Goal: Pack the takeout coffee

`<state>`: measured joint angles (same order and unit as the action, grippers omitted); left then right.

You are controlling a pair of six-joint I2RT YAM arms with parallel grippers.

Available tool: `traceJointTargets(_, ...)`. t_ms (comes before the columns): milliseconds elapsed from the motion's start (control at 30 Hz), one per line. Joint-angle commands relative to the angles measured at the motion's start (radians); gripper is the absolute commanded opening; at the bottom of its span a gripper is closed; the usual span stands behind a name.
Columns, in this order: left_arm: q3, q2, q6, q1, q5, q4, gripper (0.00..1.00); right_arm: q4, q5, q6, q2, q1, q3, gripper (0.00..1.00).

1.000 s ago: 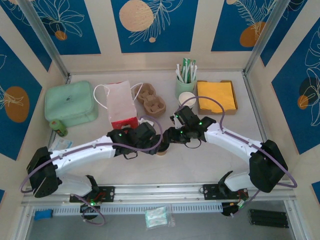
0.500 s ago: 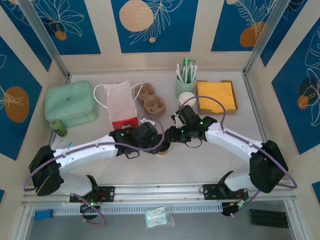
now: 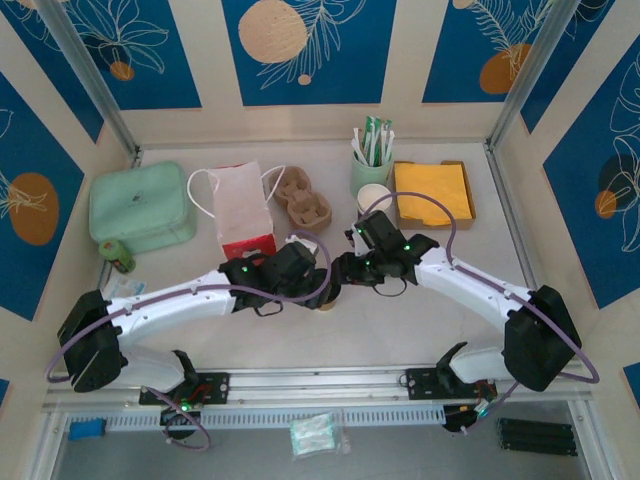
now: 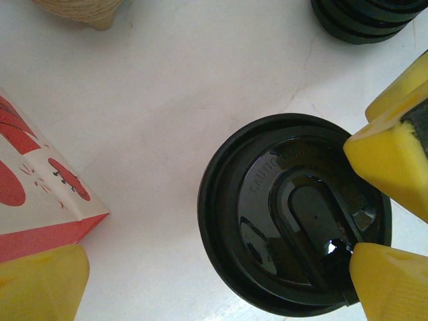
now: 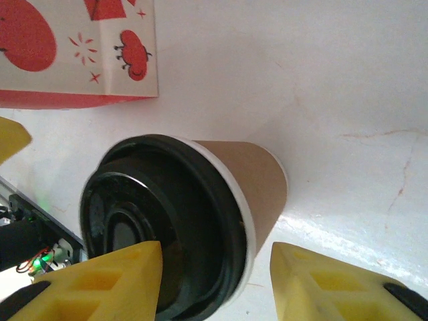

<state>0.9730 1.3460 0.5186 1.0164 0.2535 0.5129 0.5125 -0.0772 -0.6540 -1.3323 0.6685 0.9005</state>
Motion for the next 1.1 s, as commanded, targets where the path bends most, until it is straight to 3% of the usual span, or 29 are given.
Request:
traceJointTargets(0,-0.003,-0.010,0.020,-0.007,0.041,0.032,0.99,0.013,-0.001,0.007,0.013,-0.006,-0.023,0.47)
traceJointTargets(133,-0.005,-0.045,0.062,-0.010,0.121,0.073,0.99,0.009,-0.002,0.005,0.017,-0.010,-0.030,0.47)
traceJointTargets(467,-0.017,-0.048,0.099,-0.033,0.136,0.088,0.99,0.006,-0.013,0.004,0.019,-0.012,-0.024,0.43)
traceJointTargets(767,-0.032,-0.030,0.106,-0.042,0.116,0.078,0.99,0.011,-0.026,-0.008,0.053,-0.015,-0.011,0.50)
traceJointTargets(1067,-0.048,-0.022,0.076,-0.042,0.057,0.014,0.99,-0.039,-0.080,-0.034,0.040,-0.030,-0.037,0.65)
